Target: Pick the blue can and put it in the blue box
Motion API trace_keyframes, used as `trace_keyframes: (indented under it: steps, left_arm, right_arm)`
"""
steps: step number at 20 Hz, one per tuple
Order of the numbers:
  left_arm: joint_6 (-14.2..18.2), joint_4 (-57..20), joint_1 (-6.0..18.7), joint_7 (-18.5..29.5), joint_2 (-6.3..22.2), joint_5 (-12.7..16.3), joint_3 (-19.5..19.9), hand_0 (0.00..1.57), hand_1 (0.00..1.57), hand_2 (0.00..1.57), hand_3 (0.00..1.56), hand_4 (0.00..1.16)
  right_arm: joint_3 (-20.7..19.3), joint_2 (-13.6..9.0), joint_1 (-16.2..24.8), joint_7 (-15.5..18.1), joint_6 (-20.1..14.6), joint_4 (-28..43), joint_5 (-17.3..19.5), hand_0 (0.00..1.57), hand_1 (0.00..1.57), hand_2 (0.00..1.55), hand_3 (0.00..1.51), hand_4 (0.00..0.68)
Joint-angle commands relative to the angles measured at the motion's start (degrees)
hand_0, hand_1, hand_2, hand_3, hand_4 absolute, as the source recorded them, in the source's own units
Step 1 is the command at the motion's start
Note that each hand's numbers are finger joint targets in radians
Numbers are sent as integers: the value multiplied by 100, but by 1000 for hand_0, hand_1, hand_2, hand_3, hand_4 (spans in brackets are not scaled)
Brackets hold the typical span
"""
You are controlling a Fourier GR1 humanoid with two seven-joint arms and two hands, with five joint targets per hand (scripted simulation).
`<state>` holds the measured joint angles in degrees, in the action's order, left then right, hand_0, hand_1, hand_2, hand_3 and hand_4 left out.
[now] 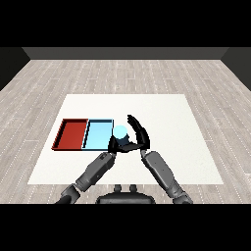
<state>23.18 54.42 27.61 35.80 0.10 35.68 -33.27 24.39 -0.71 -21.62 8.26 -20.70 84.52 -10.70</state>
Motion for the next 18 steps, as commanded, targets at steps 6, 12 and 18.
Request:
trace_keyframes:
  steps: [6,12,18]
  left_arm:
    - [347,-97,156,-135,10,-389,362,1571,1571,1571,1533,1152]
    - [300,-299,503,-497,705,-588,671,1571,1571,1571,1520,1149]
    - [403,-577,796,-1149,1403,-794,1099,1571,1571,1571,1515,1146]
  right_arm:
    - [-816,-288,510,258,511,951,-507,0,0,0,0,0]
    - [-1615,-463,1381,500,658,1410,-1215,0,0,0,0,0]
    - [-1837,-337,1477,933,955,983,-1342,0,0,0,0,0]
